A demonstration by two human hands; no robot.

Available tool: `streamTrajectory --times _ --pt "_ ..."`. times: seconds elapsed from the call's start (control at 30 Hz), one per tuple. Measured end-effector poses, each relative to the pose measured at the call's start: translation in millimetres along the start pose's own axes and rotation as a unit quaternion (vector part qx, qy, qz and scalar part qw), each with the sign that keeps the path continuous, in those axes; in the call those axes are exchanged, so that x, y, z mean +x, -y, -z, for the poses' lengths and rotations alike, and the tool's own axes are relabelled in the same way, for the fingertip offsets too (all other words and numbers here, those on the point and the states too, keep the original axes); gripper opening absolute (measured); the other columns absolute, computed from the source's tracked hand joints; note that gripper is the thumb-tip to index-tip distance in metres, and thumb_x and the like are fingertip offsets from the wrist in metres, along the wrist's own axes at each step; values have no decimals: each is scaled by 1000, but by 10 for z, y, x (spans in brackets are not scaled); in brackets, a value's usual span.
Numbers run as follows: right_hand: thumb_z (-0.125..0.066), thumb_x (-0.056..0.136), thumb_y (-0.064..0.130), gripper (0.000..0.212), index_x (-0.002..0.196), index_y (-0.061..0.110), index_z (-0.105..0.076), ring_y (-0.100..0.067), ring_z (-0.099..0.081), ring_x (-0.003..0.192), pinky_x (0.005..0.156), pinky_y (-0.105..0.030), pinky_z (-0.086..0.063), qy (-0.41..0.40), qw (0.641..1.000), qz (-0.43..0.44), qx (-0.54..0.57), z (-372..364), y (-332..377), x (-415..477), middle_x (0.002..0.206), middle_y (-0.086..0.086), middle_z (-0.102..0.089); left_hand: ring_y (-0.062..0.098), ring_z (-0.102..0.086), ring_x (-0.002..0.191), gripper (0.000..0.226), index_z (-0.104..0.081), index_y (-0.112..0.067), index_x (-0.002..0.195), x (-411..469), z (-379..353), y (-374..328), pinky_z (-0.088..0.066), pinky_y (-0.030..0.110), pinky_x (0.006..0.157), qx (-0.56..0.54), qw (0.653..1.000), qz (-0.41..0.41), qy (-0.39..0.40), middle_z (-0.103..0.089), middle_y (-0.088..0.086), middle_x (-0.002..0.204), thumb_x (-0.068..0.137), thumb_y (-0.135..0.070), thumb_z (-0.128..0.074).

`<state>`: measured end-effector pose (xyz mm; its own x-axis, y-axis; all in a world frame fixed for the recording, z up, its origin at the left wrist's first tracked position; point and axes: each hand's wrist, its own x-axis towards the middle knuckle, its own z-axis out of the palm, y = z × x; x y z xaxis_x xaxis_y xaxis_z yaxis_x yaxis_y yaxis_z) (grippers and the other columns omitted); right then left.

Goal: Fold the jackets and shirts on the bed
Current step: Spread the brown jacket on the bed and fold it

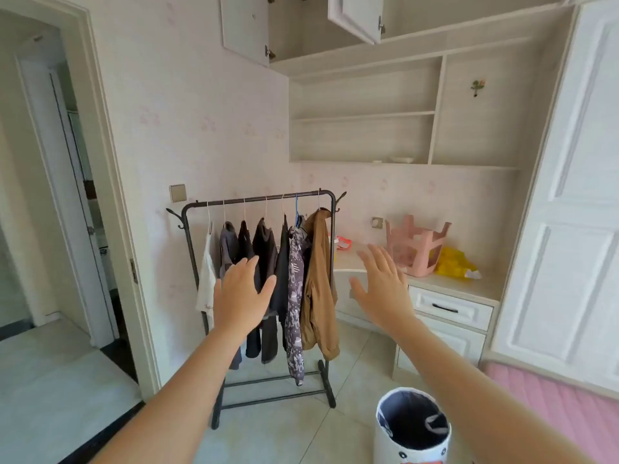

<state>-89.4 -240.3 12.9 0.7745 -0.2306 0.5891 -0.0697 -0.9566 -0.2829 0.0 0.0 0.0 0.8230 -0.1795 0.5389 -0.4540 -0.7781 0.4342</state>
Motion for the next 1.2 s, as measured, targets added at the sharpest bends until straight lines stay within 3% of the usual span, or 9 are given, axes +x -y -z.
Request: streamTrajectory --times 0.17,0.33,0.47,0.57,0.67,0.8,0.97,1.07,1.2 --pt "-46 98 35 50 145 21 -37 -19 -21 145 115 -43 -26 86 994 -56 40 -618 -311 151 156 0 -26 20 -47 129 47 -50 -18 137 -9 -668 300 -40 39 103 -56 992 75 87 -50 -1 142 97 -42 -48" --pt "-49 98 24 40 137 14 -47 -21 -38 133 109 -33 -31 153 983 -43 86 -1234 -533 721 145 -1 -40 16 -54 115 29 -59 -19 122 473 -1309 662 -43 32 95 -150 965 143 164 -60 -2 127 97 -33 -51" --pt "-50 98 19 39 136 12 -48 -18 -41 131 104 -22 -28 212 971 -45 102 -1659 -665 1347 144 -2 -43 14 -56 109 22 -61 -24 116 998 -1702 835 -44 32 92 -200 946 160 200 -61 -6 117 95 -27 -53" --pt "-52 97 22 41 137 14 -48 -19 -44 129 105 -25 -30 256 962 -39 87 -1953 -855 1882 144 -3 -44 12 -58 106 16 -63 -28 109 1421 -2046 941 -45 31 93 -220 936 158 226 -63 -8 112 94 -24 -56" --pt "-54 95 24 43 137 17 -47 -21 -49 125 102 -28 -35 261 960 -49 86 -2122 -1017 2325 142 -4 -46 8 -59 103 16 -62 -29 108 1795 -2296 950 -42 25 87 -223 932 155 239 -63 -12 107 94 -24 -56" --pt "-54 96 22 41 136 15 -48 -22 -47 126 99 -23 -34 243 964 -44 100 -2393 -1248 2941 140 -5 -48 3 -58 98 14 -62 -30 106 2434 -2688 855 -40 21 80 -235 932 147 233 -61 -18 103 95 -24 -55" --pt "-54 96 22 43 138 14 -46 -19 -40 133 104 -23 -28 210 971 -25 109 -2768 -1641 3665 145 -4 -43 0 -58 98 16 -62 -31 108 3188 -3247 689 -43 20 80 -265 930 138 216 -63 -13 108 95 -25 -55" --pt "-53 96 23 44 138 15 -46 -19 -40 133 105 -26 -30 203 973 -6 113 -2995 -1929 4220 146 -3 -43 -2 -56 97 21 -59 -29 116 3657 -3583 576 -41 14 71 -272 933 136 192 -61 -11 111 95 -26 -53" --pt "-54 96 22 45 139 14 -46 -19 -45 132 101 -24 -32 199 971 2 132 -3237 -2191 4828 144 -1 -46 6 -57 104 25 -57 -26 121 4197 -3895 465 -39 13 69 -275 934 148 172 -59 -12 110 96 -24 -52"
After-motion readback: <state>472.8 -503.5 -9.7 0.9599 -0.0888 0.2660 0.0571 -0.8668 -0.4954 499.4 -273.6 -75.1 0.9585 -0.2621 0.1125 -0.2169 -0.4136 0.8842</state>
